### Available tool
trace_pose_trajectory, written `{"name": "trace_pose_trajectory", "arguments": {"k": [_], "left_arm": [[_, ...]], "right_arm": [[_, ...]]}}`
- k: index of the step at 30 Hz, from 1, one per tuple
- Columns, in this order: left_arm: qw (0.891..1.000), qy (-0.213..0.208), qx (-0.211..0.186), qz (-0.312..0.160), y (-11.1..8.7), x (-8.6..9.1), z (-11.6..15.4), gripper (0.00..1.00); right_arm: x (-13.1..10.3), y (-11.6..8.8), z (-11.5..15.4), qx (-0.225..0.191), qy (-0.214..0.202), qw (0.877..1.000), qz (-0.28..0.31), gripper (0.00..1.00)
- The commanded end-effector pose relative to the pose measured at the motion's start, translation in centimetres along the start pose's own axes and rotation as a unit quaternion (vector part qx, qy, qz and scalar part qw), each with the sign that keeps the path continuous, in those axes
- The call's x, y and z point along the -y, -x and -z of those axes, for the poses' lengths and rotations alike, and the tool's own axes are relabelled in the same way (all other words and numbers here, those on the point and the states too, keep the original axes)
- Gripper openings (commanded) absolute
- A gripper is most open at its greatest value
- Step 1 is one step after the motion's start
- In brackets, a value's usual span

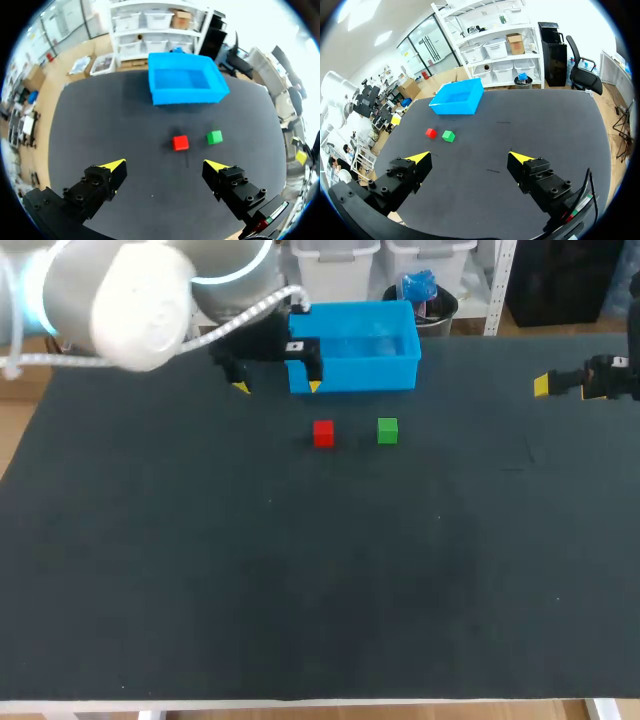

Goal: Use the left arm to pick the red cube and place it into the blue plastic box first, then use the right arm to grasp the green cube and put it into the same blue plastic box after the first action is fully finished.

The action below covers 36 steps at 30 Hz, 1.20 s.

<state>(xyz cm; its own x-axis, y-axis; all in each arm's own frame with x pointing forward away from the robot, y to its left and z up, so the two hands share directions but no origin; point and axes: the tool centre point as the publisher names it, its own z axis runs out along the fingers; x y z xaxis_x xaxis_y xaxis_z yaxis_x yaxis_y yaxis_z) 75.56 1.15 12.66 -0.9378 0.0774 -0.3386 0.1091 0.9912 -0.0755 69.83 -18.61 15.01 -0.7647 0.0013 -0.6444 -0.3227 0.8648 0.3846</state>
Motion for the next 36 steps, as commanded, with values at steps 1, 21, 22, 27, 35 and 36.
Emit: {"name": "trace_pose_trajectory", "arguments": {"k": [1, 21, 22, 27, 35, 36], "left_arm": [[0.999, 0.035, -0.010, -0.001, 0.5, 0.5, -0.1, 1.00], [0.998, 0.059, -0.007, 0.008, 1.0, 2.9, -1.3, 1.00], [0.998, 0.063, -0.006, 0.008, 1.0, 3.1, -1.6, 1.00], [0.997, 0.062, -0.016, 0.033, 0.6, 4.1, -3.1, 1.00], [0.997, 0.052, -0.025, 0.058, 0.1, 4.7, -4.7, 1.00], [0.997, 0.052, -0.023, 0.060, 0.1, 4.7, -4.7, 1.00]], "right_arm": [[0.0, 0.0, -0.1, 0.000, -0.001, 1.000, 0.000, 1.00], [0.0, 0.0, -0.1, 0.000, -0.001, 1.000, 0.000, 1.00], [0.0, 0.0, -0.1, 0.000, -0.001, 1.000, 0.000, 1.00], [0.0, 0.0, -0.1, 0.000, -0.001, 1.000, 0.000, 1.00], [0.0, 0.0, -0.1, 0.000, -0.001, 1.000, 0.000, 1.00], [0.0, 0.0, -0.1, 0.000, -0.001, 1.000, 0.000, 1.00]]}}
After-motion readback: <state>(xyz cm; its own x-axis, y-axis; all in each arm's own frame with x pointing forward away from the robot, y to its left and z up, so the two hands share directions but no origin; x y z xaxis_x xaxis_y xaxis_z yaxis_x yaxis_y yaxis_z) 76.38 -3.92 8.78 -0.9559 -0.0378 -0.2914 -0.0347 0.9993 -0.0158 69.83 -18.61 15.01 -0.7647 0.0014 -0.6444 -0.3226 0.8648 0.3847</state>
